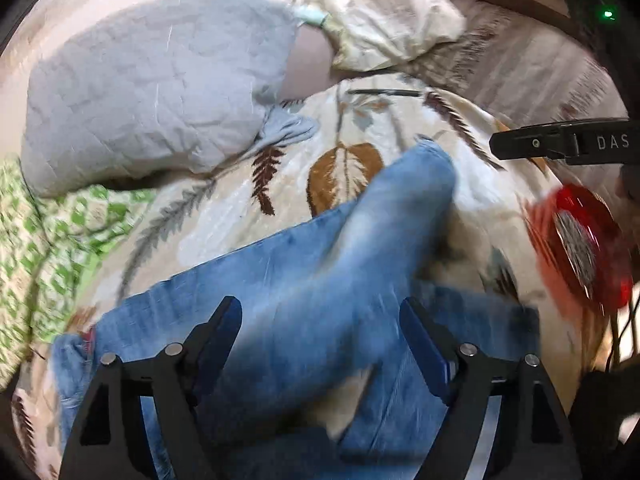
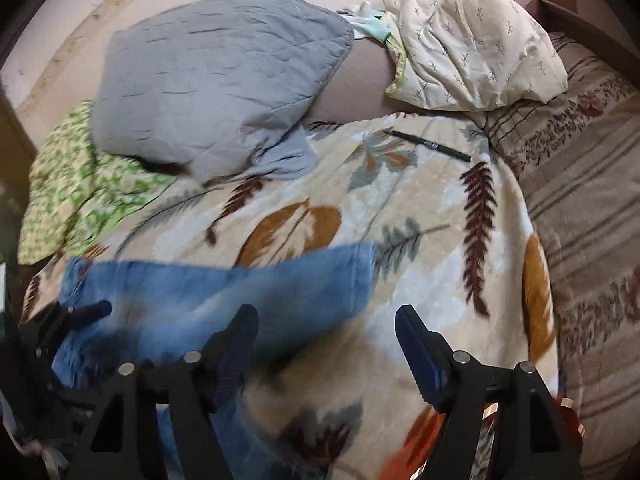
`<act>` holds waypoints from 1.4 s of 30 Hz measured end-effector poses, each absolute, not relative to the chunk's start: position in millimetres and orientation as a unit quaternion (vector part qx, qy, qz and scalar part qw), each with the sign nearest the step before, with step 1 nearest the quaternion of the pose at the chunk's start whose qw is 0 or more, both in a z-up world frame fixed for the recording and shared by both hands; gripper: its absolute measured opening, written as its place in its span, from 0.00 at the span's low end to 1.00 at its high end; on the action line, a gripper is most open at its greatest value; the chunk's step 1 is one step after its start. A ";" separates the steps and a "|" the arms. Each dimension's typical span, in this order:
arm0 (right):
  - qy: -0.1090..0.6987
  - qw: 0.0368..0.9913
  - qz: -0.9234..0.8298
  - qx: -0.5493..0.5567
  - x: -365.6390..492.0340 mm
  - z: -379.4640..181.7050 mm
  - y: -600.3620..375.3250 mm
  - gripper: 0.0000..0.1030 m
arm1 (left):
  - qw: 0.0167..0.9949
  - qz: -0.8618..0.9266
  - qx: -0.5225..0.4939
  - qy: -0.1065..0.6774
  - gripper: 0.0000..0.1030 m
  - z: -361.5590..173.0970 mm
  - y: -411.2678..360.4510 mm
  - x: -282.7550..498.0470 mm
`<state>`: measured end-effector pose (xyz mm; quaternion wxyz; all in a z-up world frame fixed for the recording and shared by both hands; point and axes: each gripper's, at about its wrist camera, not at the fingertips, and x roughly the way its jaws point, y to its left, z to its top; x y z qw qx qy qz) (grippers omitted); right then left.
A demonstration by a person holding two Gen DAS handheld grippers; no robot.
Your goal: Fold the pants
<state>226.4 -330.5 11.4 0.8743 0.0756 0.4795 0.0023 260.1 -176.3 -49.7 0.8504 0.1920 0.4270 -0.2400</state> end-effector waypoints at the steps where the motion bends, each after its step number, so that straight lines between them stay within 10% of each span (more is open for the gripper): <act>1: 0.474 0.877 0.011 0.082 210.2 14.6 -326.5 0.72 | 0.852 -0.249 0.203 0.413 0.79 -46.2 -175.5 249.6; 9: 0.421 0.902 0.039 0.092 86.8 25.7 -293.8 0.72 | 0.861 -0.270 0.158 0.402 0.80 -28.9 -146.0 198.8; 12: 0.417 0.896 0.020 0.151 53.7 6.9 -285.1 0.73 | 0.855 -0.253 0.120 0.436 1.00 -35.7 -145.4 206.8; 29: 0.466 0.845 -0.045 0.260 75.8 -97.7 -289.7 0.73 | 0.766 -0.229 -0.016 0.600 1.00 -144.7 -211.8 272.3; 31: 0.455 0.855 -0.035 0.246 84.2 -99.7 -286.4 0.62 | 0.771 -0.234 -0.006 0.592 1.00 -150.5 -215.8 275.5; 32: 0.457 0.855 -0.032 0.241 87.4 -101.4 -284.5 0.41 | 0.772 -0.238 -0.005 0.589 0.99 -151.3 -216.5 275.6; 34: 0.460 0.854 -0.018 0.244 90.9 -104.1 -282.8 0.10 | 0.767 -0.259 0.000 0.587 0.65 -147.9 -219.2 273.4; 35: 0.461 0.851 -0.009 0.251 90.1 -105.2 -283.3 0.08 | 0.757 -0.278 -0.007 0.591 0.15 -145.2 -219.6 272.6; 42: 0.416 0.872 0.018 0.257 48.0 -69.0 -290.4 0.06 | 0.748 -0.359 0.009 0.559 0.06 -93.7 -230.5 241.2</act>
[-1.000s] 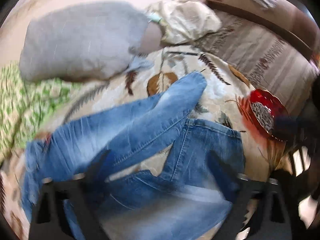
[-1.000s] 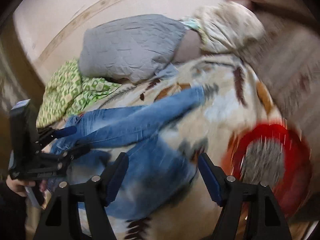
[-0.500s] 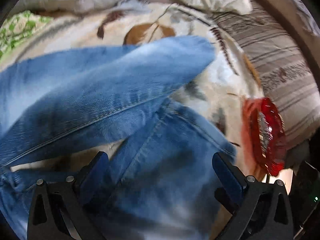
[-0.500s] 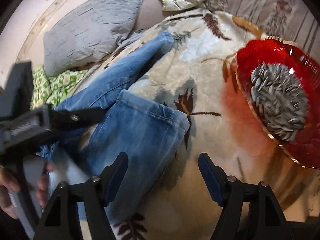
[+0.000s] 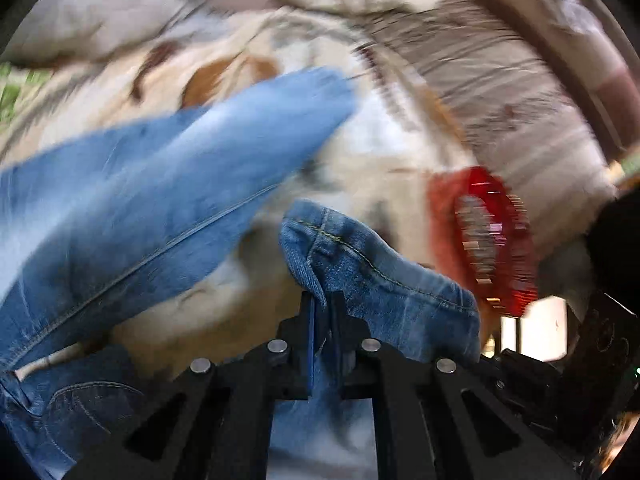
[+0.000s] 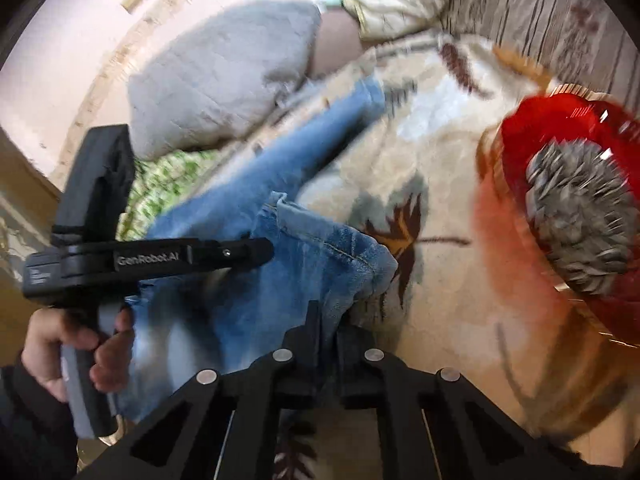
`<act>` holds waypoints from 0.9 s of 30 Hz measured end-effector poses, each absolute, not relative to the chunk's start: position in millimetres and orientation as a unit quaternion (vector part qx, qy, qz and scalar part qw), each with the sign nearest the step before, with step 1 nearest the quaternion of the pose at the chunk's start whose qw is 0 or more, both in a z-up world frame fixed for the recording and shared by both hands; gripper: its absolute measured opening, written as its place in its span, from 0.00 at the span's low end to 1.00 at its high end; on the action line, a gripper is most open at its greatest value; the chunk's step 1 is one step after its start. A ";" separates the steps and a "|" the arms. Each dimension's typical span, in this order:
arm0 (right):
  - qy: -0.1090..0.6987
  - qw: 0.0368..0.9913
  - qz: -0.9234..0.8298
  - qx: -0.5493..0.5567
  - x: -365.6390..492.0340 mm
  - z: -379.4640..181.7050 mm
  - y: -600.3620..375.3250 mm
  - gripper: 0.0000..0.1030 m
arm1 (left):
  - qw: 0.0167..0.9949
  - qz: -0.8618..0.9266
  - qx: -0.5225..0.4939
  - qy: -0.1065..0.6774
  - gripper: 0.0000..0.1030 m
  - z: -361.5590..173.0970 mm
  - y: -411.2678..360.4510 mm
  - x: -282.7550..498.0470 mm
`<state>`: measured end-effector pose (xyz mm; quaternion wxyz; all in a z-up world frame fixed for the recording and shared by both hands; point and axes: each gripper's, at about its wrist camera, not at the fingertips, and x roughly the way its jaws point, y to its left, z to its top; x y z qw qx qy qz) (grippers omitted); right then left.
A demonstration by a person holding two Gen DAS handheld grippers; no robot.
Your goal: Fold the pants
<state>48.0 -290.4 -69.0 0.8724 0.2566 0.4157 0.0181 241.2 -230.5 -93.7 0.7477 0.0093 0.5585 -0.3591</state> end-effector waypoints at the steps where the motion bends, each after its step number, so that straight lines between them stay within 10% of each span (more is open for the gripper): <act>1: 0.402 0.878 0.018 0.260 37.8 -58.0 -294.6 0.06 | 0.749 -0.374 0.007 0.547 0.06 -82.5 -235.9 237.5; 10: 0.375 0.892 -0.070 0.241 -10.5 -15.3 -334.7 0.11 | 0.750 -0.420 0.021 0.511 0.08 -38.9 -346.2 238.2; 11: 0.392 0.886 -0.077 0.235 -10.0 -16.9 -336.2 0.15 | 0.765 -0.406 0.023 0.500 0.27 -29.2 -350.1 240.4; 12: 0.398 0.883 -0.083 0.233 -11.2 -17.3 -336.9 0.25 | 0.777 -0.388 0.032 0.494 0.74 -21.8 -348.0 240.4; 14: 0.394 0.889 -0.096 0.215 -20.7 -12.6 -336.6 0.61 | 0.815 -0.348 0.042 0.462 1.00 -9.1 -336.4 239.6; 16: 0.361 0.904 -0.104 0.204 -30.6 1.7 -332.1 0.89 | 0.836 -0.330 0.067 0.434 1.00 -1.6 -312.7 235.0; 27: 0.349 0.925 0.027 0.146 7.3 28.1 -244.3 0.92 | 0.885 -0.076 0.113 0.446 1.00 -9.3 -28.3 202.7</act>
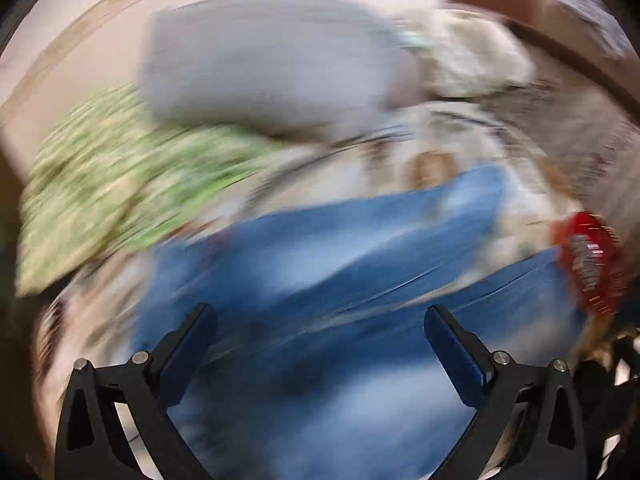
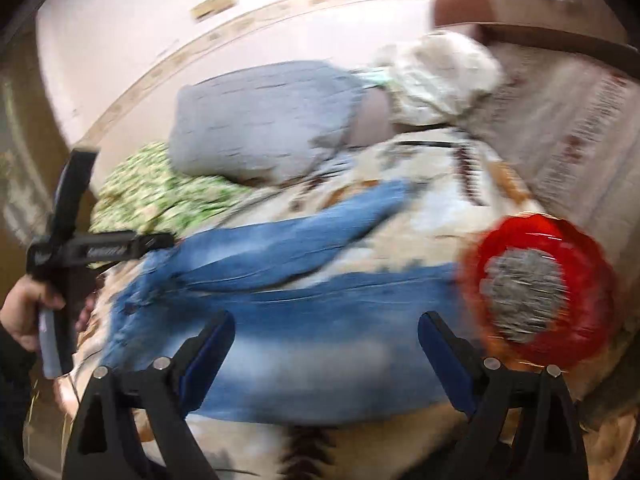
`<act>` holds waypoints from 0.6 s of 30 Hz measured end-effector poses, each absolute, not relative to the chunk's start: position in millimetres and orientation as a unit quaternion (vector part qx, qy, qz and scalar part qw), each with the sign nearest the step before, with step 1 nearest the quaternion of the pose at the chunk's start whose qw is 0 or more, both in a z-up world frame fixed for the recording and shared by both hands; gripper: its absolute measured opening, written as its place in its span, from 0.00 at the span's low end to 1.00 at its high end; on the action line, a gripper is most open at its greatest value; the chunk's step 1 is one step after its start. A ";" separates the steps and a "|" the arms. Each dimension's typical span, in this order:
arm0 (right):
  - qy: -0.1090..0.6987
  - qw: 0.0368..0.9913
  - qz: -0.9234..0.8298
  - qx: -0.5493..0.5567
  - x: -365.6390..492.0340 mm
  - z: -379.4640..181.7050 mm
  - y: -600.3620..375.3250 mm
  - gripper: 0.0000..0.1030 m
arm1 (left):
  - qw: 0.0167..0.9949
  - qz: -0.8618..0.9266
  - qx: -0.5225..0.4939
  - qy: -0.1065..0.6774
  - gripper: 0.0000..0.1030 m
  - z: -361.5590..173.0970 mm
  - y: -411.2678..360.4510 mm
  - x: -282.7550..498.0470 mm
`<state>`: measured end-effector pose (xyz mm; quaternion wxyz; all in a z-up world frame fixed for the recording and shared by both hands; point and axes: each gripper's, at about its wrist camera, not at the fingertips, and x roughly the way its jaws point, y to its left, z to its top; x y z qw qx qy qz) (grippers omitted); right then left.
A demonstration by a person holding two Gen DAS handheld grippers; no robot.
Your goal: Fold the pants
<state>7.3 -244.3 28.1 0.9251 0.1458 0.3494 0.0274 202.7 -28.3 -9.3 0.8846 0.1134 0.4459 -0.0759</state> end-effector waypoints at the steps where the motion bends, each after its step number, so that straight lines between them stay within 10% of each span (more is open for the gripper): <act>1: 0.349 0.925 0.044 0.141 11.7 29.5 -233.6 0.92 | 0.885 -0.045 0.110 0.450 1.00 -7.1 4.8 193.5; 18: 0.424 0.842 0.321 -0.090 27.3 -39.9 10.3 0.92 | 0.838 -0.038 -0.056 0.542 1.00 -120.2 153.3 117.7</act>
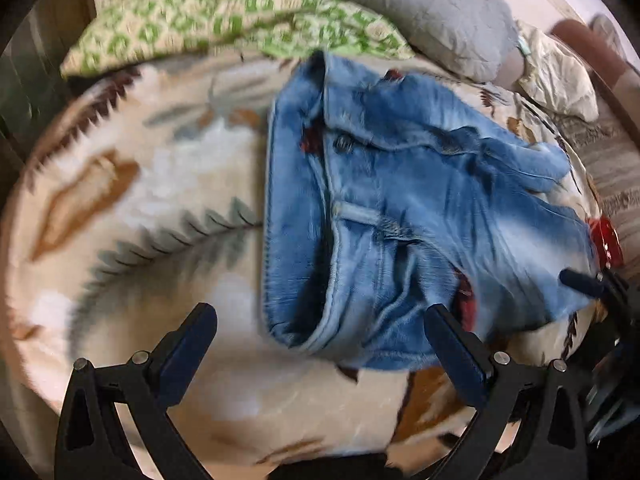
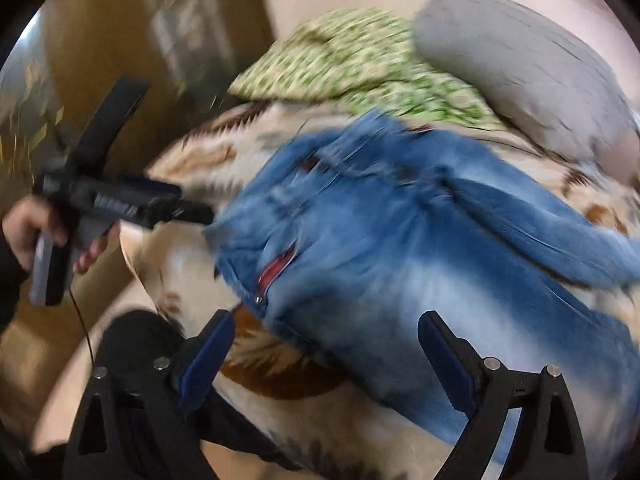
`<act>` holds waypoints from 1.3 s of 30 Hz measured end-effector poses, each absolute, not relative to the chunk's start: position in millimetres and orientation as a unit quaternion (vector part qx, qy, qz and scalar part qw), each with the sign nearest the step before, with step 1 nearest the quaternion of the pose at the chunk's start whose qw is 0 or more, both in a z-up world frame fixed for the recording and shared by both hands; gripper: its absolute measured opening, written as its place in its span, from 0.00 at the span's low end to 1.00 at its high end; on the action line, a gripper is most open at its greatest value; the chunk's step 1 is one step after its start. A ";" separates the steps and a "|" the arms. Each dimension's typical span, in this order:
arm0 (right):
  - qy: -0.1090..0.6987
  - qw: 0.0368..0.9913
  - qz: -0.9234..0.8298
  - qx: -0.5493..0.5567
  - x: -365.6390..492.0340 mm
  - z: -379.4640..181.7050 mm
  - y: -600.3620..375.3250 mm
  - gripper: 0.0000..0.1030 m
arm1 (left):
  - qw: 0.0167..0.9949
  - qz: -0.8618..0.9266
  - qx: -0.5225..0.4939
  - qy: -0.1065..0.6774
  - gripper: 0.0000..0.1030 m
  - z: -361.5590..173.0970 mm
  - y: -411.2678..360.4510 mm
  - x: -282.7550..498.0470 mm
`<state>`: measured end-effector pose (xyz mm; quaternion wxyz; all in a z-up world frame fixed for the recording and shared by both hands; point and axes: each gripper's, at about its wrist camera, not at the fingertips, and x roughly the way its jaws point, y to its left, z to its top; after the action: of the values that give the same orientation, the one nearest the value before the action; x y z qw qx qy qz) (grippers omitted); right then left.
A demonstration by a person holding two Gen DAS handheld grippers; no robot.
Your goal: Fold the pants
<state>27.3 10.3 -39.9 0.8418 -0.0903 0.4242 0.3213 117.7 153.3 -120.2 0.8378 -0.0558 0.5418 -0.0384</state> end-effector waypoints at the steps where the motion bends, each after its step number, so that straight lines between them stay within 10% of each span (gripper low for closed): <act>1: 0.425 0.838 0.325 -0.108 27.3 -46.5 18.6 0.92 | 0.830 -0.034 -0.063 0.553 1.00 -132.2 155.1 123.0; 5: 0.450 0.810 0.330 -0.180 37.9 -84.3 62.9 0.91 | 0.817 -0.022 -0.038 0.574 1.00 -156.9 155.9 128.6; 9: 0.463 0.808 0.320 -0.172 46.9 -100.2 73.4 0.50 | 0.822 -0.072 -0.051 0.563 0.33 -140.0 152.8 121.0; 12: 0.458 0.809 0.332 -0.162 42.5 -85.3 73.6 0.35 | 0.827 -0.092 -0.069 0.551 0.30 -121.7 157.4 115.9; 19: 0.442 0.800 0.381 -0.139 27.2 -71.8 77.8 0.33 | 0.827 -0.072 -0.082 0.552 0.34 -112.3 180.5 90.5; 24: 0.470 0.789 0.363 -0.158 29.5 -88.3 81.0 0.69 | 0.825 -0.012 -0.051 0.562 0.85 -122.6 179.0 94.0; 30: 0.405 0.836 0.341 -0.139 54.9 -30.7 35.3 0.86 | 0.864 -0.003 -0.033 0.503 0.88 -71.4 175.5 131.8; 39: 0.397 0.868 0.250 -0.162 184.2 -4.0 -5.6 0.87 | 0.861 -0.010 -0.065 0.505 0.89 -59.0 161.2 253.7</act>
<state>184.2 -5.6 -4.0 0.8681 -0.1619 0.3967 0.2505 253.7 161.2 -59.0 0.8608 -0.0646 0.5048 -0.0103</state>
